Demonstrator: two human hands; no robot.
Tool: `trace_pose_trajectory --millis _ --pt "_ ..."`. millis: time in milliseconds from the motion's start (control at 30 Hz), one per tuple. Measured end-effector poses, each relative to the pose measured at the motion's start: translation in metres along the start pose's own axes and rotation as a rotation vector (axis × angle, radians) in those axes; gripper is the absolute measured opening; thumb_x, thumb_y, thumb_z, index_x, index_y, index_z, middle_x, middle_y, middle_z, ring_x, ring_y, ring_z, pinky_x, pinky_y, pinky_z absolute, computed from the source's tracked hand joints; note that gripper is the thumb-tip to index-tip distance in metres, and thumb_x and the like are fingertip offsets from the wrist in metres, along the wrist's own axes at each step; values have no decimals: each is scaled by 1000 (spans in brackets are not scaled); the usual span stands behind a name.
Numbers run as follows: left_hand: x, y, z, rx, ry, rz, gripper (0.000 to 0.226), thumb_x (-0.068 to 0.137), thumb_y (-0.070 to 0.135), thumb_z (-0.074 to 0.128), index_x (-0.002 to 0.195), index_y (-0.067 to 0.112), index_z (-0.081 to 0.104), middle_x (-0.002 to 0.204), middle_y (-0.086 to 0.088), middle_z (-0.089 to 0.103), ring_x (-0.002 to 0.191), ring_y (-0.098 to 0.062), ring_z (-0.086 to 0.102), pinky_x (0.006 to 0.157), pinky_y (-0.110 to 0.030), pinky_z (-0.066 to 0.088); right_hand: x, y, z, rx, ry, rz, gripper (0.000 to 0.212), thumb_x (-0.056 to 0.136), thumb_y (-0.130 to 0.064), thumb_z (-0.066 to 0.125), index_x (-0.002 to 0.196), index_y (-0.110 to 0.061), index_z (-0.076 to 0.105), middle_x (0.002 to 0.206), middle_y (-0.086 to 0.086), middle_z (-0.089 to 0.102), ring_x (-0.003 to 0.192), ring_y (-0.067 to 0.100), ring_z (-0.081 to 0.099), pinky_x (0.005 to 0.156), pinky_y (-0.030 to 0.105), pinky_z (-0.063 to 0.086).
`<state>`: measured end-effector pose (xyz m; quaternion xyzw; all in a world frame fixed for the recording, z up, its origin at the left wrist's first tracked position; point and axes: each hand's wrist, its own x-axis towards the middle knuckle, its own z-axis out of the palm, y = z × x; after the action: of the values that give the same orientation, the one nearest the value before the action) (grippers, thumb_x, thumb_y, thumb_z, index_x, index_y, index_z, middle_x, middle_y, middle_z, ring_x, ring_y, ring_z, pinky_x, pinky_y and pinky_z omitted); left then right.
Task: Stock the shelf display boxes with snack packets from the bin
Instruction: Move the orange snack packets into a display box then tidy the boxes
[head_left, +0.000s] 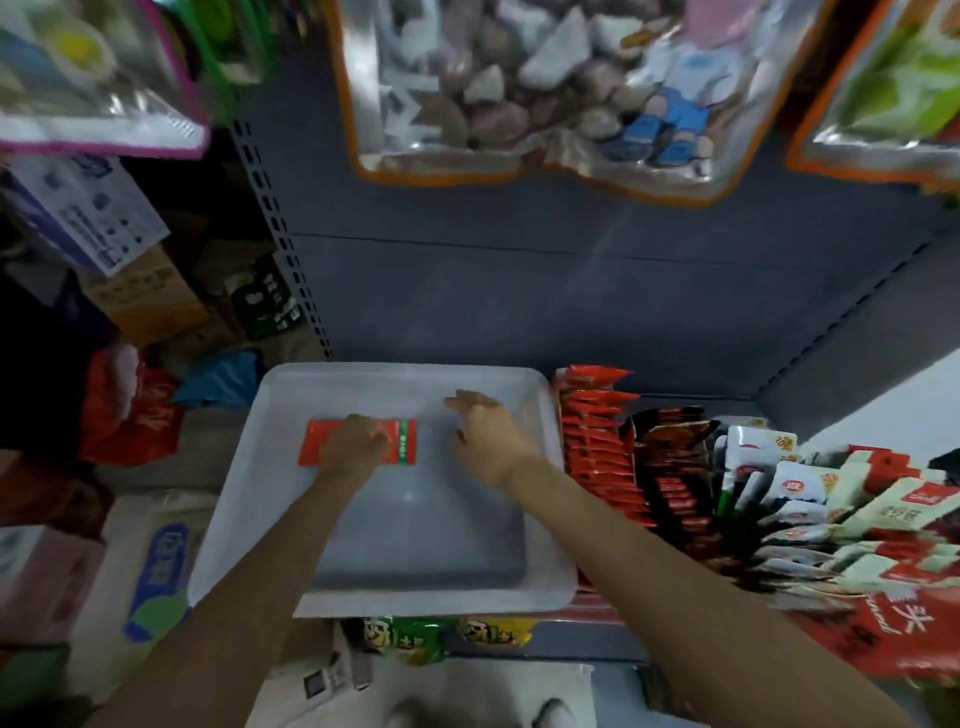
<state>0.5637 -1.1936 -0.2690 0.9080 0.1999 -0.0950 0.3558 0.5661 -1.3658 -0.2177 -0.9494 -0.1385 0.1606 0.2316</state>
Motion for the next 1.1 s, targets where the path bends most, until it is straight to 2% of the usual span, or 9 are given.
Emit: trace_pose_trajectory --millis 100,267,400,500,633,733,800,967,1100 --pt "4 -34 -11 -99 -9 -104 14 88 8 60 102 8 57 94 -15 59 94 -30 58 70 -33 44 16 -17 37 3 -164 5 58 94 -12 45 148 -8 23 154 8 25 143 22 22 116 30 19" --pt "27 -62 -17 -228 -125 -179 65 72 15 76 132 4 50 129 -16 55 117 -33 54 100 -41 43 33 -29 79 -27 -354 66 73 95 -14 46 151 -14 -1 159 0 -7 146 15 2 117 27 9" --pt "38 -68 -9 -244 -157 -250 85 66 29 78 139 8 40 135 -15 50 122 -32 50 103 -42 41 35 -32 92 -102 -418 127 66 97 -17 41 152 -12 5 159 2 2 145 20 13 115 32 18" --pt "37 -64 -12 -23 -63 -312 62 82 30 68 132 1 47 130 -17 51 121 -33 49 102 -37 41 26 -26 96 -130 -289 176 54 95 -12 39 147 -8 24 151 8 31 134 27 37 108 34 31" --pt "37 -74 -3 -195 -250 -335 68 62 37 81 117 4 62 115 -16 63 105 -31 61 96 -40 49 11 -9 92 -193 -278 159 44 98 -12 39 141 -4 34 145 13 40 131 27 40 104 23 25" --pt "26 -59 -4 -291 -258 -188 41 73 13 78 110 -1 65 109 -18 67 96 -28 64 92 -38 50 7 -6 78 -189 -276 188 37 98 -12 39 133 -5 48 136 17 50 123 32 48 100 31 36" --pt "15 -36 -9 -273 -149 -48 27 82 8 69 106 -3 63 105 -14 67 95 -27 63 85 -34 48 5 -7 60 -168 -165 159 34 97 -10 39 127 -5 53 128 19 55 116 33 53 95 34 41" --pt "-12 24 -21 -326 161 241 14 88 10 62 101 4 58 99 -9 67 90 -23 61 74 -24 43 -3 -3 12 58 374 74 23 92 -3 44 103 1 65 103 17 65 90 31 61 82 37 49" --pt "-31 72 -26 -395 319 405 14 90 10 61 97 -1 55 84 -6 61 80 -27 59 62 -24 34 -20 9 -27 2 652 -32 24 83 2 51 101 0 67 105 21 60 95 35 54 85 38 47"
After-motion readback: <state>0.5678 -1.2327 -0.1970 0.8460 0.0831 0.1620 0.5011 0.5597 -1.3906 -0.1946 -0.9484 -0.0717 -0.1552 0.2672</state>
